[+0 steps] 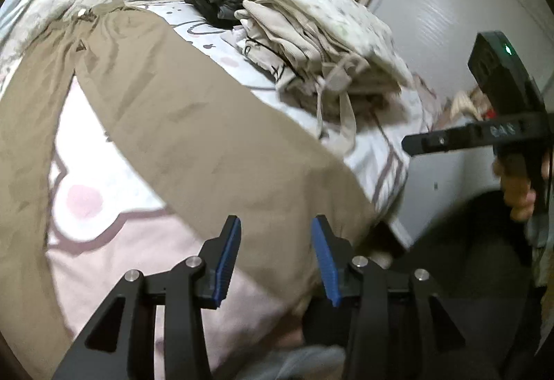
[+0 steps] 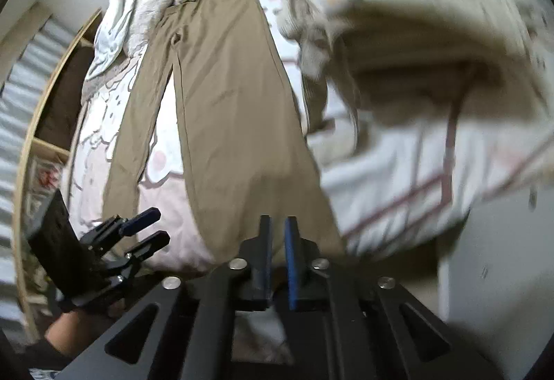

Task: Fold clothes
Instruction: 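Grasp the edge of the stacked trouser legs with the left gripper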

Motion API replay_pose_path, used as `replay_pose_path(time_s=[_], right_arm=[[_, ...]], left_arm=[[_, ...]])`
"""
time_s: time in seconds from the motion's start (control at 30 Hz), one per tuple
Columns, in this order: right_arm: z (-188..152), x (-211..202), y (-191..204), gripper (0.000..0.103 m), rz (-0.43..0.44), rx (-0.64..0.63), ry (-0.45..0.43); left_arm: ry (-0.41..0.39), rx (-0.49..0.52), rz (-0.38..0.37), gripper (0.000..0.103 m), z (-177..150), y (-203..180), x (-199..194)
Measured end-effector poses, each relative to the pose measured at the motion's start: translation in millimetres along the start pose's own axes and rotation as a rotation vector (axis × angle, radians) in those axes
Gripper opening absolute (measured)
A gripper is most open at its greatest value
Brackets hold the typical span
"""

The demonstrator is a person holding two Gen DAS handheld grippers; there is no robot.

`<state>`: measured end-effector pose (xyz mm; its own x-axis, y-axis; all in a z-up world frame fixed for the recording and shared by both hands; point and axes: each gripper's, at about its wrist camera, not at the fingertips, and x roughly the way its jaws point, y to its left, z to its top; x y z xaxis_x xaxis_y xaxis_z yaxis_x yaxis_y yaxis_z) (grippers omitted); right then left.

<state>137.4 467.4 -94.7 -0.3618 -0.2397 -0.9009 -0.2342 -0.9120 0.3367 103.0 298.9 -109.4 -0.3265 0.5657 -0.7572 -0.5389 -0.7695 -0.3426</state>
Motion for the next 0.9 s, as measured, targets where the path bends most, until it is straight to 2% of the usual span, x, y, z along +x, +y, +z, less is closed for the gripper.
replay_pose_path(time_s=[0.03, 0.13, 0.2, 0.23, 0.27, 0.33, 0.43, 0.6, 0.7, 0.73, 0.77, 0.9], right_arm=[[5.5, 3.4, 0.6, 0.075, -0.021, -0.009, -0.007], [15.4, 16.9, 2.8, 0.076, -0.05, -0.079, 0.001], [19.4, 30.6, 2.5, 0.066, -0.074, -0.131, 0.035], [20.0, 40.7, 0.5, 0.054, -0.086, -0.142, 0.074], [19.6, 49.8, -3.4, 0.05, -0.089, -0.133, 0.115], [17.8, 66.2, -12.9, 0.046, -0.081, -0.098, 0.195], [16.0, 82.1, -13.4, 0.046, -0.068, -0.092, 0.273], [11.6, 112.0, -7.5, 0.046, -0.145, -0.17, 0.36], [10.5, 114.9, -1.5, 0.043, -0.155, -0.23, 0.363], [10.2, 111.2, 0.6, 0.028, -0.141, -0.249, 0.352], [10.8, 105.6, 2.1, 0.006, -0.099, -0.253, 0.339], [9.5, 79.1, 24.3, 0.004, -0.008, -0.336, 0.251]], left_arm=[[-0.003, -0.014, -0.002, 0.042, 3.9, 0.7, 8.2], [0.012, -0.052, 0.002, 0.042, 11.8, 4.4, 34.9], [0.06, -0.066, 0.024, 0.042, 9.0, 10.1, 54.7], [0.084, -0.065, 0.036, 0.042, 6.0, 12.6, 62.3], [0.099, -0.061, 0.044, 0.042, 3.2, 14.2, 68.0], [0.096, -0.044, 0.045, 0.042, 1.8, 13.0, 68.9], [0.097, -0.032, 0.043, 0.042, 1.9, 13.5, 68.6], [0.1, -0.068, 0.01, 0.042, 2.3, 21.9, 67.7], [0.111, -0.093, -0.002, 0.042, 5.8, 22.8, 65.3], [0.124, -0.122, -0.017, 0.042, 7.1, 24.4, 61.9], [0.139, -0.163, -0.048, 0.042, 8.6, 26.3, 56.9], [0.155, -0.254, -0.175, 0.042, 16.7, 23.4, 28.5]])
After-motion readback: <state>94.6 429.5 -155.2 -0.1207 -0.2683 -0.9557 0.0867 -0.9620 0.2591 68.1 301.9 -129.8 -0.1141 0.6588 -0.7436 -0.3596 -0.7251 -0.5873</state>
